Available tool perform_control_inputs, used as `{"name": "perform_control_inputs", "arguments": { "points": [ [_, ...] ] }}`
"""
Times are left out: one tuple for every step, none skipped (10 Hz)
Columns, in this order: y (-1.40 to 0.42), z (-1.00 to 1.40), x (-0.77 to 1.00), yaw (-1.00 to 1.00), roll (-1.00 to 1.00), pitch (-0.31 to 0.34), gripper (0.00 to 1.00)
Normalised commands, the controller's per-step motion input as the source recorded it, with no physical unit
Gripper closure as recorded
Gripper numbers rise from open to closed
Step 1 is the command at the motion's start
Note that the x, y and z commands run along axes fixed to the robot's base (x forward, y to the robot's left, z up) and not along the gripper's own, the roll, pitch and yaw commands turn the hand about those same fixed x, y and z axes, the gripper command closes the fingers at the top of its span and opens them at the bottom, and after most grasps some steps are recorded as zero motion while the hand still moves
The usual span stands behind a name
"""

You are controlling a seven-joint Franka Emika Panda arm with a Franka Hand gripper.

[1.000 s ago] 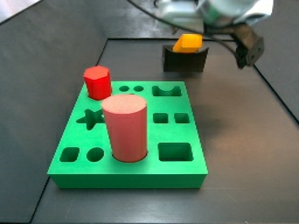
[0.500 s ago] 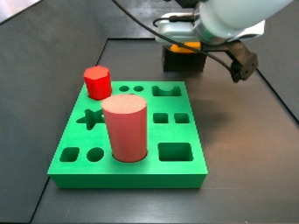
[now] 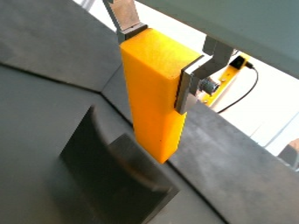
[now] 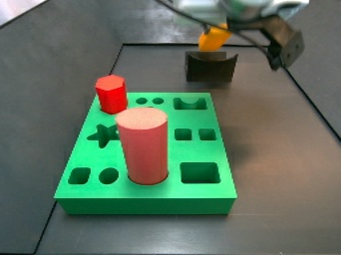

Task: Pick up the rectangle object. Move up. Place the rectangle object on the fixture. Regrasp the rectangle object. Move to above the board. Insert the rectangle object.
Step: Move to above the board.

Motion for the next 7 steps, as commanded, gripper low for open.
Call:
{"name": "perform_control_inputs", "arguments": {
  "points": [
    [0.02,1.0,-0.13,-0.24,-0.14,0.029,1.0],
    [0.03,1.0,-0.13,-0.21,-0.13,0.073,1.0],
    [0.03,1.0,-0.13,-0.15,-0.13,0.1,1.0],
    [0.03,1.0,-0.13,-0.1,-0.12,0.105,1.0],
    [0.03,1.0,-0.13,-0.07,-0.12,0.105,1.0],
    [0.03,0.77,-0.1,-0.02,-0.09,0.1,1.0],
    [0.02,0.65,-0.08,0.0,-0.08,0.096,1.0]
  ]
}}
